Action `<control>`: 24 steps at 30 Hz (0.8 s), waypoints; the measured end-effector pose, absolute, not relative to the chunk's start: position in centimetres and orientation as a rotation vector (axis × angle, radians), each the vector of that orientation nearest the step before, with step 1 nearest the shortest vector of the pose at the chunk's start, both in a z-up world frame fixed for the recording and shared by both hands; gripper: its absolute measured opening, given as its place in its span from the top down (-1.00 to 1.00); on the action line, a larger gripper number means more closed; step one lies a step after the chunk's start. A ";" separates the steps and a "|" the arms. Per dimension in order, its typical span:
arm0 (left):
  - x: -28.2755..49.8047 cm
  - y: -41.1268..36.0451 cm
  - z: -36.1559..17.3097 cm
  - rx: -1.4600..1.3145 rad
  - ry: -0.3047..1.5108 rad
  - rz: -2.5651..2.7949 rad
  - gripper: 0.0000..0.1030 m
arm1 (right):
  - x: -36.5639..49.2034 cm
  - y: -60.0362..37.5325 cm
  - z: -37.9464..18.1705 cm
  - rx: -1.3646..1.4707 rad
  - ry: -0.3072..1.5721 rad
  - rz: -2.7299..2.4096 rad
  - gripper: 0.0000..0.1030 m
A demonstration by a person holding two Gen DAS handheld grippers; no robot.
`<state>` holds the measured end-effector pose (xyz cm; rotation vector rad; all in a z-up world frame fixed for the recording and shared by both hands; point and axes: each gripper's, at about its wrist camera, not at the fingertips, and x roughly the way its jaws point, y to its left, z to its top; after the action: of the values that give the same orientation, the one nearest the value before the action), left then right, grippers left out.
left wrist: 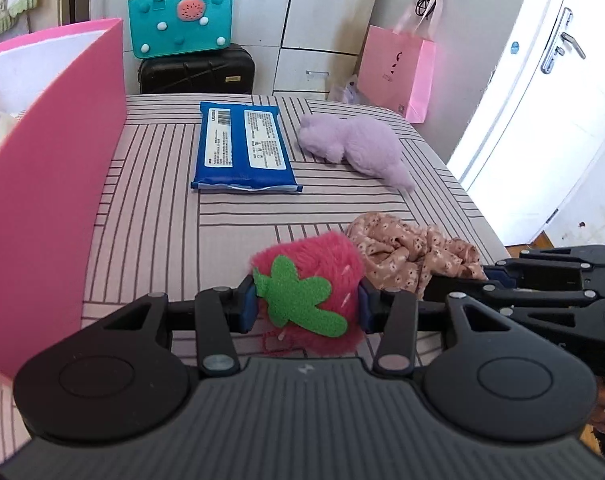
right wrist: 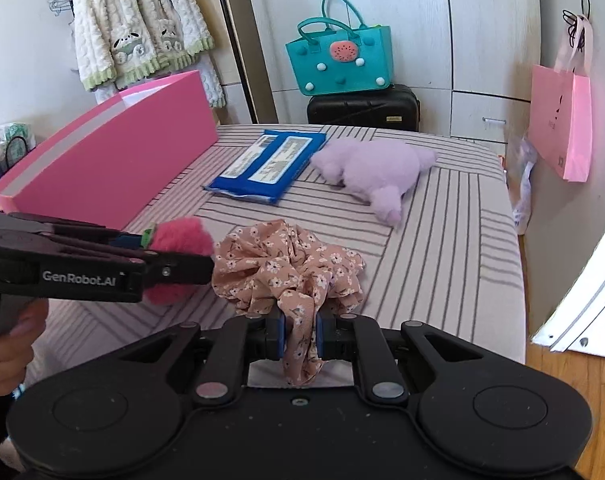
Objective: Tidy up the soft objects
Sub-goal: 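Lift the strawberry plush and floral cloth and carry both over the pink box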
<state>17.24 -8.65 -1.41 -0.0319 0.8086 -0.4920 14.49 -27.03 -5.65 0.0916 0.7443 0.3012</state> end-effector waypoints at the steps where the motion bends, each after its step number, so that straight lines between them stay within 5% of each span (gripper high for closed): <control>1: 17.1 -8.4 -1.1 -0.029 0.813 -0.495 0.13 | 14.2 -26.8 -5.5 0.099 0.747 0.304 0.68; 24: 12.3 -3.4 3.9 -0.010 0.765 -0.583 0.12 | 9.6 -24.8 -1.0 0.175 0.718 0.328 0.63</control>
<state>12.28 -3.44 3.93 -0.0097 0.7650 -0.5831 9.58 -24.80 -0.99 0.1750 0.7183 0.3283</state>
